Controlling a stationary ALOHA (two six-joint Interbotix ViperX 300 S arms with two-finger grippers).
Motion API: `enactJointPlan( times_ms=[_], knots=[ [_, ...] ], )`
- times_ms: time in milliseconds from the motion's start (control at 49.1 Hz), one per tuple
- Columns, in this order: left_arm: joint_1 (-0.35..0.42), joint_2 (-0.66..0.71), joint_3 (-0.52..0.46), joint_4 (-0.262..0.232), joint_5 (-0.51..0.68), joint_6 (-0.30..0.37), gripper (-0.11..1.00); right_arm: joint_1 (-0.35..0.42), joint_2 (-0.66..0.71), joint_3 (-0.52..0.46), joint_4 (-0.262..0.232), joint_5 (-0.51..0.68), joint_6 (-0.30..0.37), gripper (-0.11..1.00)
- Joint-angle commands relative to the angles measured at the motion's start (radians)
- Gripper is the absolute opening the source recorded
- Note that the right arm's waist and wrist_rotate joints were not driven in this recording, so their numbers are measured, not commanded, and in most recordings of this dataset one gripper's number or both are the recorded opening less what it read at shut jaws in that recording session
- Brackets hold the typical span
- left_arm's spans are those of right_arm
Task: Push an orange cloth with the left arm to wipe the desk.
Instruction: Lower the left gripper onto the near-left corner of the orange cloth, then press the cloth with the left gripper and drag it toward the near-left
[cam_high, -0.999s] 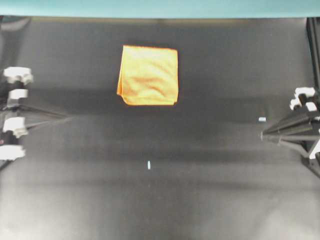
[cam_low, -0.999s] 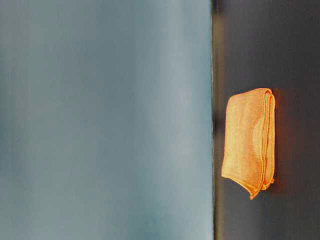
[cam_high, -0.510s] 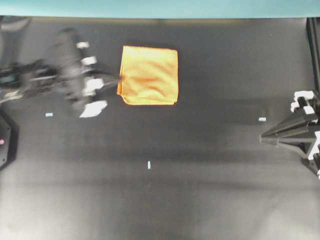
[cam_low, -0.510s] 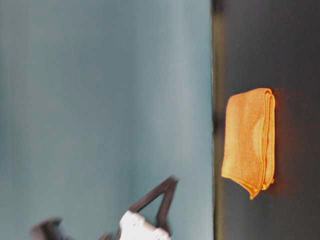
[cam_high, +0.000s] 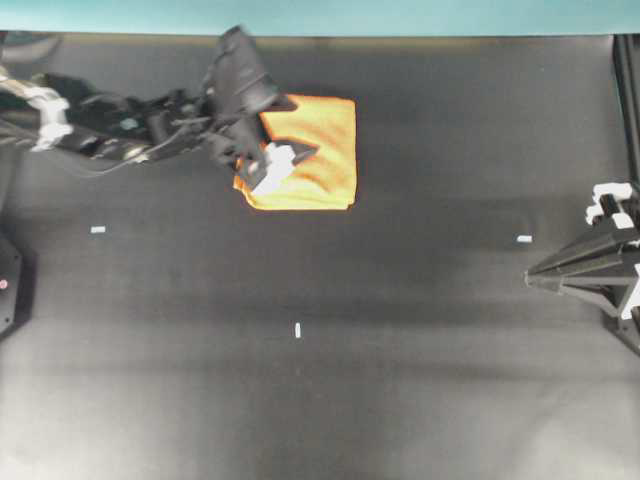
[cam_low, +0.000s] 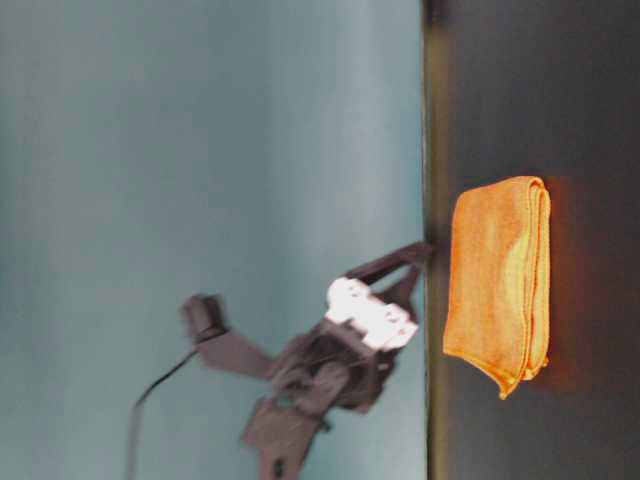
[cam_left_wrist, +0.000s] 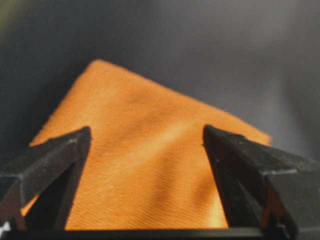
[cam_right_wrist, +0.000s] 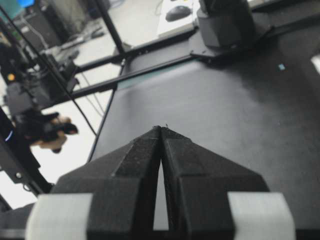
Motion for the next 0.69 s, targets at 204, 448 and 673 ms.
enactJointPlan(
  times_ms=[204, 448, 673],
  knots=[
    [0.029, 0.114, -0.034, 0.003, 0.008, -0.006, 0.86, 0.000, -0.006, 0.008, 0.000, -0.003, 0.002, 0.00],
    [0.015, 0.112, -0.011, 0.005, 0.032, -0.002, 0.86, 0.000, -0.011, 0.011, 0.000, -0.003, 0.000, 0.00],
    [-0.046, 0.084, 0.034, 0.005, 0.032, 0.011, 0.86, -0.002, -0.023, 0.012, 0.000, 0.000, 0.000, 0.00]
  ],
)
